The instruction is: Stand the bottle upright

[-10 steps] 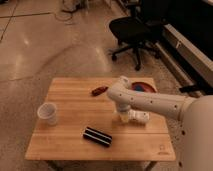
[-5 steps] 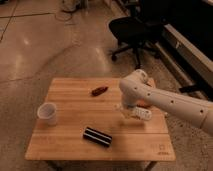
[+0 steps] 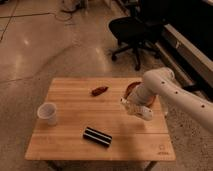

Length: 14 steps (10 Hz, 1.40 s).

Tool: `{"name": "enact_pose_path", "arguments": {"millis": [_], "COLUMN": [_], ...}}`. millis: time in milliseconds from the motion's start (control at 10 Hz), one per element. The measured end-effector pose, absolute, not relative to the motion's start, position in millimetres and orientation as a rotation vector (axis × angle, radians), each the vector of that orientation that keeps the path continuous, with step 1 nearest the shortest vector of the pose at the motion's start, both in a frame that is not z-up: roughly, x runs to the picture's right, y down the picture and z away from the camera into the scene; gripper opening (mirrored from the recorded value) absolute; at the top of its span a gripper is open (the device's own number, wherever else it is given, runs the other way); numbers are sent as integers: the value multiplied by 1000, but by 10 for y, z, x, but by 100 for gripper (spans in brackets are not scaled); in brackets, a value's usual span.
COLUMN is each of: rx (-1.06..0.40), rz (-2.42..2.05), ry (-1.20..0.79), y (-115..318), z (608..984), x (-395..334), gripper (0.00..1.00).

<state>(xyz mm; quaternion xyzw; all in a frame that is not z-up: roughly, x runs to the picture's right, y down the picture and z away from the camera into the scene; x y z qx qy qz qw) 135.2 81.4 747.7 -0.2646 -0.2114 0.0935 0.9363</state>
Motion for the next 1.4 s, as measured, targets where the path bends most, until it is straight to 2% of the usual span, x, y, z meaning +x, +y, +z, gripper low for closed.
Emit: {"name": "enact_pose_path", "arguments": {"millis": [500,800,1400], "rx": [-607,-668,-696], "rz": [275,345,478], "ry": [-619,-727,-868], "y": [896,942,914], "z": [7428,7497,7632], "x": [1480,1469,1539], "gripper": [0,0,0]}}
